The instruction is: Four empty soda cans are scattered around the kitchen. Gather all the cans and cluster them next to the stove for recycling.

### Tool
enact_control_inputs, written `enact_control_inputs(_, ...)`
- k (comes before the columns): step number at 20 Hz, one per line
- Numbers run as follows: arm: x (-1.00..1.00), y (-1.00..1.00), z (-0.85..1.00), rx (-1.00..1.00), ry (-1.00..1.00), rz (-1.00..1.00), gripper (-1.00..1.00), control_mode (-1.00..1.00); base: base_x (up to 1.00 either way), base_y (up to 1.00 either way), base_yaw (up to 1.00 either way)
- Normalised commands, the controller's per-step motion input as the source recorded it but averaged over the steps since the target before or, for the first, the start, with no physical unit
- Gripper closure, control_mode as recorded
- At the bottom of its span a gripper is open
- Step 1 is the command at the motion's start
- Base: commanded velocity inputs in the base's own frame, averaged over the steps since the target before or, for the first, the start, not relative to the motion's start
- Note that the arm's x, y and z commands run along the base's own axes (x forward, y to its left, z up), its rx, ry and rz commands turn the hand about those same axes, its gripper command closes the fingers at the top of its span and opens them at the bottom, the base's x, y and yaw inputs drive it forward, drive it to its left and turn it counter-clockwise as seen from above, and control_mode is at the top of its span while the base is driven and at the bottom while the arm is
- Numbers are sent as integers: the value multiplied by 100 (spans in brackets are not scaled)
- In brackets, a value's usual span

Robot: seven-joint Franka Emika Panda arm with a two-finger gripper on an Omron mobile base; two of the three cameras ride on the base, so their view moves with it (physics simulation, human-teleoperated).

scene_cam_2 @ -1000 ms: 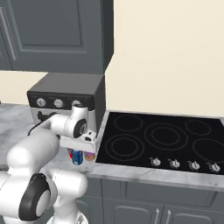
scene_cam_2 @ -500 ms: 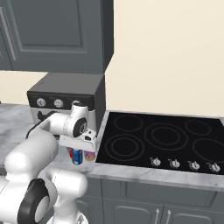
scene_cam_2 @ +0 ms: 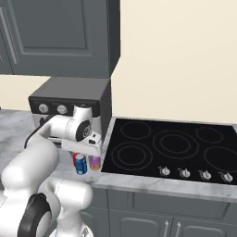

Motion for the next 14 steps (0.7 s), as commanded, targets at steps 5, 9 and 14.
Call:
enact_control_inputs(5, 0, 10, 22, 0, -9, 0, -100, -100, 0, 0, 0)
enact_control_inputs(9, -5, 9, 20, 0, -9, 0, -100, -100, 0, 0, 0)
enact_control_inputs(14, -25, 1, 18, 0, -9, 0, -100, -100, 0, 0, 0)
